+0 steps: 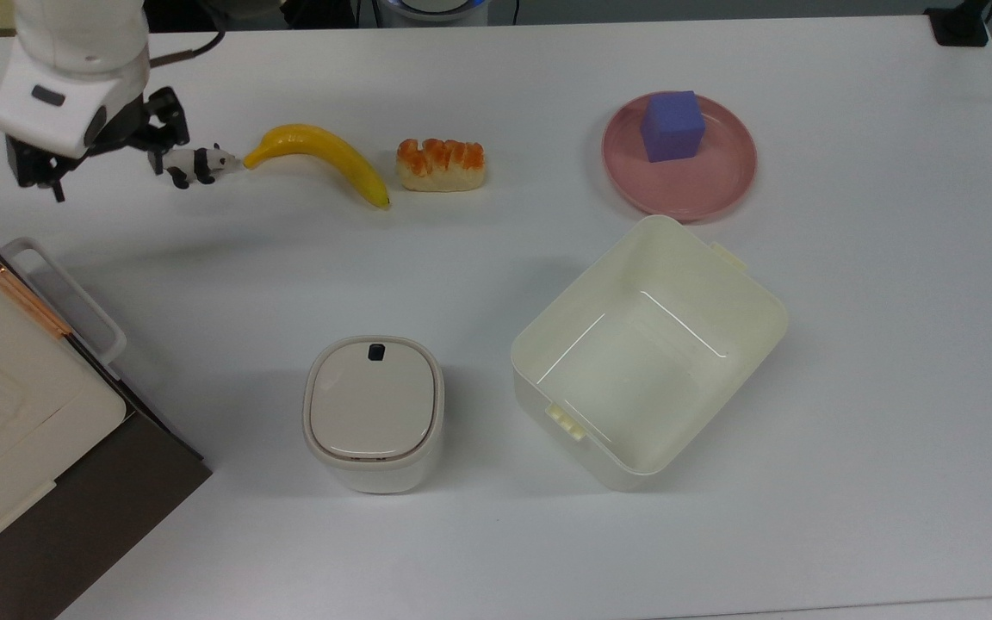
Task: Slide the drawer open
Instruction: 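Move the gripper to the white handle of the brown drawer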
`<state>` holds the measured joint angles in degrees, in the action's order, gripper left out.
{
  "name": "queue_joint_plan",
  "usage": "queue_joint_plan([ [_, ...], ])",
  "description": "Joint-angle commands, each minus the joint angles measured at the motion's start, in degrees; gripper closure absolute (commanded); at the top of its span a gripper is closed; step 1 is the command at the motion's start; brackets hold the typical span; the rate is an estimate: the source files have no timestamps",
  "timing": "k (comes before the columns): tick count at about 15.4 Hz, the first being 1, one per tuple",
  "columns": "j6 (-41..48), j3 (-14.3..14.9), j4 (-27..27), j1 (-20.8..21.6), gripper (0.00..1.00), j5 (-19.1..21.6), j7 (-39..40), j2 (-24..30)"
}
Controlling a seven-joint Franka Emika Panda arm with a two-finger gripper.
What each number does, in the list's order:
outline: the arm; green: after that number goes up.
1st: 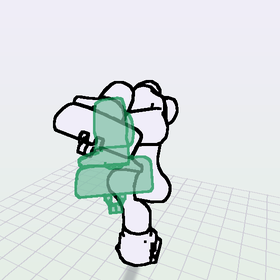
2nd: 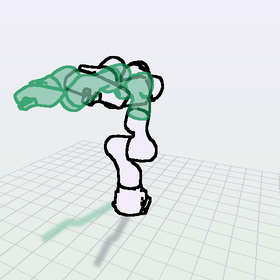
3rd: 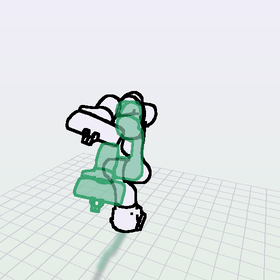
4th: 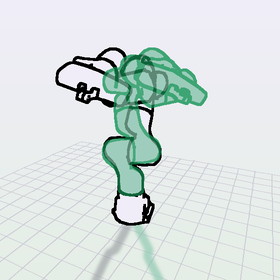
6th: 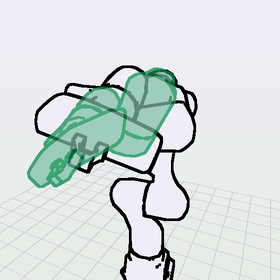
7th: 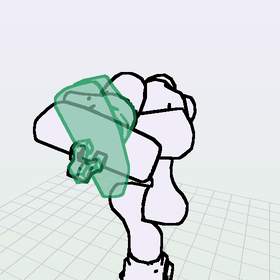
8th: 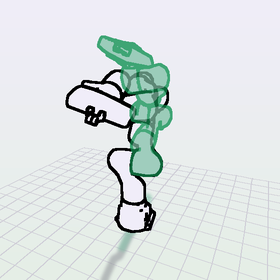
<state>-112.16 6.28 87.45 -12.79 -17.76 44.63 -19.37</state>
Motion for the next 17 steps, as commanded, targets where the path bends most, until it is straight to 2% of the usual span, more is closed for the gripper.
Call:
queue_joint_plan([
  [1, -2.44, 0.04, -5.61, -1.01, 0.00, -1.13, 1.69, -5.41],
  [7, -8.69, 0.04, -6.50, -1.98, 0.00, -1.22, 1.69, -7.88],
  [15, -9.75, 0.04, -6.06, -2.51, 0.00, -1.31, 1.86, -8.93],
  [17, -9.75, 0.04, -5.62, -2.59, 0.00, -2.36, 1.78, -9.46],
])
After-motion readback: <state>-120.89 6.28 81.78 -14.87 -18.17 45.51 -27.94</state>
